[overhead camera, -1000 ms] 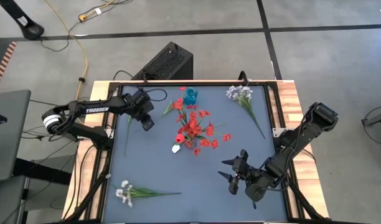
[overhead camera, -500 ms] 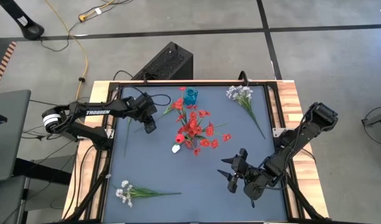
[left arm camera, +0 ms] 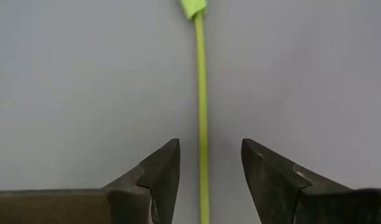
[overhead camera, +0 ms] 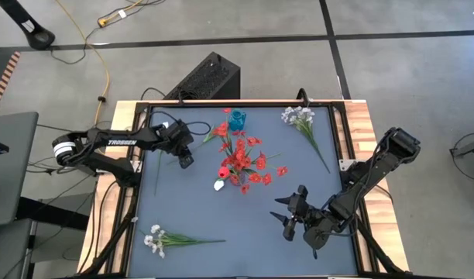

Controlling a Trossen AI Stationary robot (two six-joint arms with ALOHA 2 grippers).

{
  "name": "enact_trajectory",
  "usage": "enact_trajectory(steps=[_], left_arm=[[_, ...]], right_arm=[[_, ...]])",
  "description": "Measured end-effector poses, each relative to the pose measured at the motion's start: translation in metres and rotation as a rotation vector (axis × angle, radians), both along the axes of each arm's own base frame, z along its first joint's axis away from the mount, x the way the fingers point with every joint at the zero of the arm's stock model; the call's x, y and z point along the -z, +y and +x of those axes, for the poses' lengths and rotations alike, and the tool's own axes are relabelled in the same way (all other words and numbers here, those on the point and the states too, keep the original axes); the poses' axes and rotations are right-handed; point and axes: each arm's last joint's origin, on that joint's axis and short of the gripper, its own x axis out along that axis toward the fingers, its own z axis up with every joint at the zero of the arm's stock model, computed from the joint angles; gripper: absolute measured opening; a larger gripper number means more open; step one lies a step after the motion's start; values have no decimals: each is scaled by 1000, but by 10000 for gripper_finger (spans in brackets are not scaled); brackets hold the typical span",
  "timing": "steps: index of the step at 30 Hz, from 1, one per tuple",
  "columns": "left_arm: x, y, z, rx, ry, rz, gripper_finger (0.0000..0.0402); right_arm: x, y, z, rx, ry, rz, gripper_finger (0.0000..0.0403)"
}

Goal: Sort flowers into vase by color
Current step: Put the red tulip into the violet vase

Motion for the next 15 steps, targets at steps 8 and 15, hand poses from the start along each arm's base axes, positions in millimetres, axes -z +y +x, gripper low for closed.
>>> enact_trajectory(steps=[8,15], left_arm=[[9,-4,-7,-10,29,-2,159],[14,-5,-12,-33,39,-23,98]], right_arm=[[0,0,0,0,-1,1,253],[-1,0,0,0,-7,7,253]])
